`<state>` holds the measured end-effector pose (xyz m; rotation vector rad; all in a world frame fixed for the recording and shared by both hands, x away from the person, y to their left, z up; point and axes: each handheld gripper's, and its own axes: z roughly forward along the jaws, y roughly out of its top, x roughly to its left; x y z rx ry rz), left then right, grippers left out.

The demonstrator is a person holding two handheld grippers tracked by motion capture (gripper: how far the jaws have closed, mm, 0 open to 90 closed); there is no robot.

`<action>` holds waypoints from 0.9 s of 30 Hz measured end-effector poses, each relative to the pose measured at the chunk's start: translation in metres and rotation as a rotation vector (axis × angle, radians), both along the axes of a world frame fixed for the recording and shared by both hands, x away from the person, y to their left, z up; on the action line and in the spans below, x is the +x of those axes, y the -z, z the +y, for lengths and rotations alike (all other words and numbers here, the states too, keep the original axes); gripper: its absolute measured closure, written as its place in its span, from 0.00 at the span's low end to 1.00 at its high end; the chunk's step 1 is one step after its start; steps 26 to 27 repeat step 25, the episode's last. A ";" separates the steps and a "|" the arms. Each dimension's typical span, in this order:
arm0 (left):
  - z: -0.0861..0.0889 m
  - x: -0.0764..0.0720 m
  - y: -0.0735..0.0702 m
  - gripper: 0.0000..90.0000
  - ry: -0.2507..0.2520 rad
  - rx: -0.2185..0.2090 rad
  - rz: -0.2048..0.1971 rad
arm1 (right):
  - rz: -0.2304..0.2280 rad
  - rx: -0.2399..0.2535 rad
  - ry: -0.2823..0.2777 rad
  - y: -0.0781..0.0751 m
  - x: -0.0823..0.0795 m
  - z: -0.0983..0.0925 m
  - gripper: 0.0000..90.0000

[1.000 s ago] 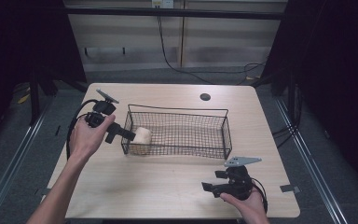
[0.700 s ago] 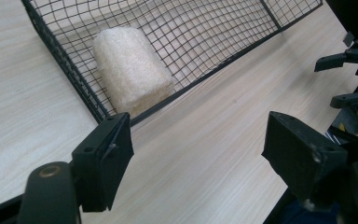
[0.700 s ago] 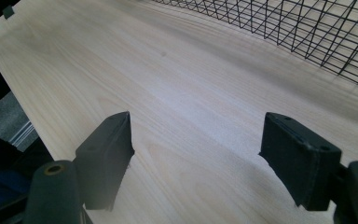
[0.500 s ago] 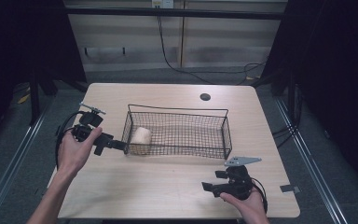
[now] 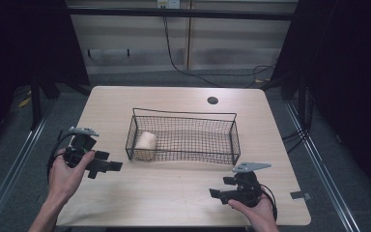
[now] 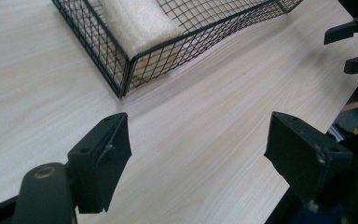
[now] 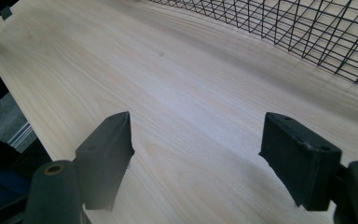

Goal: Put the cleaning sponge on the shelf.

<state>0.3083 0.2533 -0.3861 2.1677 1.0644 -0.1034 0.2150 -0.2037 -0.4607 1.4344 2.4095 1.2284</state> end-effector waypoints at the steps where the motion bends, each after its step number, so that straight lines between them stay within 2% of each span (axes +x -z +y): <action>1: 0.002 0.000 0.002 0.24 0.000 0.003 0.011 | -0.002 0.001 -0.001 0.000 0.000 0.000 0.27; 7: 0.015 -0.010 0.013 0.23 -0.051 -0.002 -0.004 | -0.005 0.005 -0.003 0.001 0.000 0.001 0.27; 12: 0.020 -0.024 0.024 0.23 -0.067 0.007 -0.016 | -0.007 0.012 0.010 0.001 0.000 0.001 0.26; 14: 0.021 -0.028 0.028 0.22 -0.054 0.010 -0.001 | -0.013 0.009 0.015 0.002 0.001 0.001 0.26; 18: 0.027 -0.043 0.039 0.22 -0.061 -0.011 -0.002 | -0.021 0.007 0.026 0.002 0.000 0.000 0.26; 22: 0.035 -0.055 0.053 0.21 -0.100 -0.036 -0.016 | -0.020 -0.001 0.032 0.004 0.001 0.000 0.26; 24: 0.039 -0.059 0.058 0.21 -0.103 -0.052 0.003 | -0.020 0.004 0.033 0.005 0.002 0.001 0.26; 25: 0.041 -0.063 0.062 0.21 -0.110 -0.067 -0.003 | -0.020 0.006 0.045 0.005 0.003 0.001 0.26; 27: 0.041 -0.063 0.062 0.21 -0.110 -0.067 -0.003 | -0.020 0.006 0.045 0.005 0.003 0.001 0.26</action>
